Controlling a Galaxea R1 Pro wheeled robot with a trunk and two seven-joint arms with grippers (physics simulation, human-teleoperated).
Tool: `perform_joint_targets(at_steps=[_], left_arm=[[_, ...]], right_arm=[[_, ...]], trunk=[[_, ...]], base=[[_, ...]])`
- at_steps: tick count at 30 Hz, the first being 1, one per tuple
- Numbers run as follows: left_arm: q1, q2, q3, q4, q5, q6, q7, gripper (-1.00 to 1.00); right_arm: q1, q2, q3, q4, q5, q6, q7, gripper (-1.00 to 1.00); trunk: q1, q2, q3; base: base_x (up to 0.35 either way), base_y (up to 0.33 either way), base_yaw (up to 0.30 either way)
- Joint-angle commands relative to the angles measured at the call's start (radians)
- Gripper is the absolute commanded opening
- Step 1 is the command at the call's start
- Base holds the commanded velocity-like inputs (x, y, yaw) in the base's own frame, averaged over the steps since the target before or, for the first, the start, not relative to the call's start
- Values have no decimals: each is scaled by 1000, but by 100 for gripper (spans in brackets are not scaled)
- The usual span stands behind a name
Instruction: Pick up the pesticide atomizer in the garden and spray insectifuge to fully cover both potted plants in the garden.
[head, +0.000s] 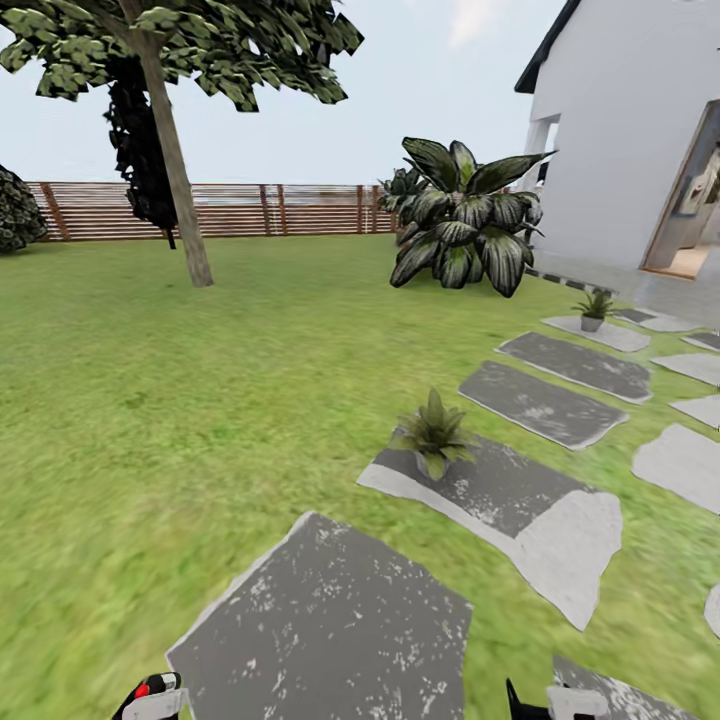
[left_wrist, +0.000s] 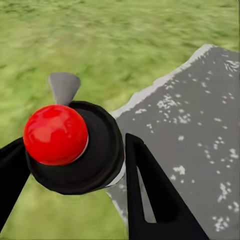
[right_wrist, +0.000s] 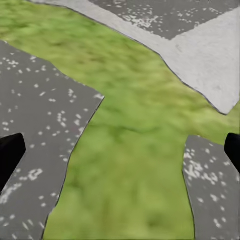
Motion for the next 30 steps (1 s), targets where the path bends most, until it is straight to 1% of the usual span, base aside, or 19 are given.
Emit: perform_joint_targets(at_steps=[1, 21, 26, 27, 30], left_arm=[[0, 0, -3, 0, 7, -3, 0, -100], [-1, 2, -1, 0, 6, -4, 0, -100], [-1, 4, 0, 0, 8, -6, 1, -100], [0, 3, 0, 0, 7, -6, 1, -100], [0, 4, -1, -2, 7, -7, 0, -100]], right_arm=[[-1, 0, -9, 1, 10, -3, 0, 100], [-1, 1, -10, 3, 5, -3, -2, 100], [-1, 1, -10, 11, 4, -3, -2, 100], [-1, -5, -12, 27, 4, -3, -2, 100], [-1, -14, -12, 37, 4, -3, 0, 100]], trunk=[[0, 0, -1], [0, 0, 0], [0, 0, 1], [0, 0, 2], [0, 0, 2]], base=[[335, 81, -185], [335, 81, -258], [335, 32, -264], [336, 4, -264], [334, -13, -237]])
